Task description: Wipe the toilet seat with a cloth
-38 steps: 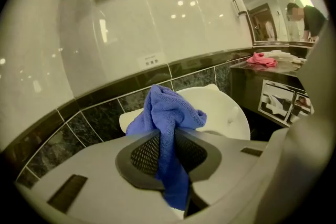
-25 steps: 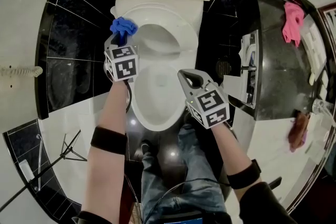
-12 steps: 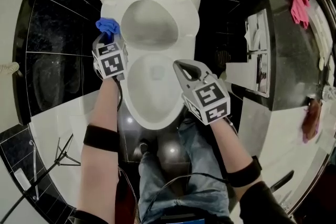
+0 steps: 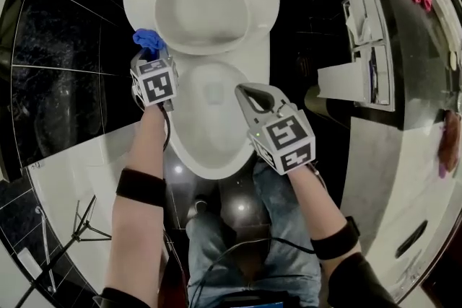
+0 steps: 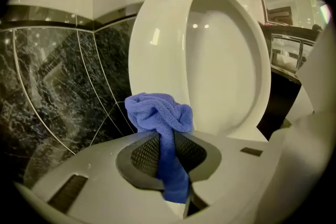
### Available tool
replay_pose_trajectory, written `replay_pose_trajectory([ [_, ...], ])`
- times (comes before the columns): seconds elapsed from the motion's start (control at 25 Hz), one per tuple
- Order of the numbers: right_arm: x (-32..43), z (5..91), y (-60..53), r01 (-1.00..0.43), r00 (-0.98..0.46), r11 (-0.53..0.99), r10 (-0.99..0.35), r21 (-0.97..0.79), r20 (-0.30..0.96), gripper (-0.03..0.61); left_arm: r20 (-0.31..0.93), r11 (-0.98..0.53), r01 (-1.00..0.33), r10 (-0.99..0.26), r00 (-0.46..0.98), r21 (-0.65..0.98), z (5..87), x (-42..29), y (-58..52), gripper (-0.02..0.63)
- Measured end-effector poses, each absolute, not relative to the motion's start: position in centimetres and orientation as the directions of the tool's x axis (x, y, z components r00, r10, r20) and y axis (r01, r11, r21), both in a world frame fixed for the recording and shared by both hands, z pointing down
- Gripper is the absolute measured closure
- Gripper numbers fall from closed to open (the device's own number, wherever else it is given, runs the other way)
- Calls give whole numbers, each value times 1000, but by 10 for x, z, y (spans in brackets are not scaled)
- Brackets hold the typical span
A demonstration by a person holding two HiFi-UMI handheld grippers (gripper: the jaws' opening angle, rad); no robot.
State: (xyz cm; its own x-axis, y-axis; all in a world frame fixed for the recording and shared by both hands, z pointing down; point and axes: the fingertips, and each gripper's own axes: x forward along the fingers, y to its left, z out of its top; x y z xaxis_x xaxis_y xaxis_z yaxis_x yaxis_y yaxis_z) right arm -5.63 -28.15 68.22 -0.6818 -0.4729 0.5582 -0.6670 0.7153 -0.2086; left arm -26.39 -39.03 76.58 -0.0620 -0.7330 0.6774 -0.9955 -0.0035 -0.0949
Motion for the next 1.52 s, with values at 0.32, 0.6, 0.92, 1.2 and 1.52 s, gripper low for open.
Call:
replay_pose_trajectory([
  [0.32,-46,702,-271,-692,-659,696,-497,-194,565,561,724,-47,-998,-690,-2,-48,816,-233,-374,548],
  [0.6,-38,708,-272,-700,-648,689,-504,-186,572,561,768,-118,-993,-637,62,-17,843,-205,-365,548],
  [0.92,-34,713,-272,-702,-643,690,-506,-177,575,561,788,-158,-987,-606,106,11,858,-182,-357,548],
  [1.2,-37,692,-262,-701,-640,692,-504,-172,580,562,790,-172,-985,-608,86,-25,829,-199,-334,548],
  [1.52,-51,604,-223,-706,-639,688,-516,-168,571,561,735,-191,-982,-668,117,-17,699,-201,-275,548],
])
